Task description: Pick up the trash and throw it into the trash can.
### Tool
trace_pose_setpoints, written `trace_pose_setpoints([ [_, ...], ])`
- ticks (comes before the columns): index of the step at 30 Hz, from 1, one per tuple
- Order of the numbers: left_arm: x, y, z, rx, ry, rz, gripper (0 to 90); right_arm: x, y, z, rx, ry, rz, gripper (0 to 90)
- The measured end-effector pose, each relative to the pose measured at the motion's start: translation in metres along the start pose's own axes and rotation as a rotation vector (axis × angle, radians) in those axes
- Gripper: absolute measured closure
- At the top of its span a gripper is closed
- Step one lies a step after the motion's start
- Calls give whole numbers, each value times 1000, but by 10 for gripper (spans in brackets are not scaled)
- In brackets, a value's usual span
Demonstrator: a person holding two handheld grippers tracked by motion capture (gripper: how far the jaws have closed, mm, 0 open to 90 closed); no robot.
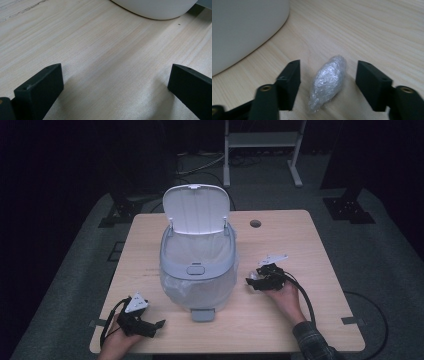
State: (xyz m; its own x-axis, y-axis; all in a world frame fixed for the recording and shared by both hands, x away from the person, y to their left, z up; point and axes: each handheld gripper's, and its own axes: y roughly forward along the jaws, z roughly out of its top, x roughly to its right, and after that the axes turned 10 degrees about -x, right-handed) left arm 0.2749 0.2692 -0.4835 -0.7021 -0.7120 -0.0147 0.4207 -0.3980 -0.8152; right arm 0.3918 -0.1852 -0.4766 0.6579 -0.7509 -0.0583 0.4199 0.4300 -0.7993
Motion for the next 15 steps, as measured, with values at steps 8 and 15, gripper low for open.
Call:
trace_pose_setpoints([
  [8,0,0,0,0,2,-1,0,2,-1,-2,-8,-17,19,570],
  [15,0,0,0,-1,3,-2,0,2,-3,-3,-21,-43,21,633],
])
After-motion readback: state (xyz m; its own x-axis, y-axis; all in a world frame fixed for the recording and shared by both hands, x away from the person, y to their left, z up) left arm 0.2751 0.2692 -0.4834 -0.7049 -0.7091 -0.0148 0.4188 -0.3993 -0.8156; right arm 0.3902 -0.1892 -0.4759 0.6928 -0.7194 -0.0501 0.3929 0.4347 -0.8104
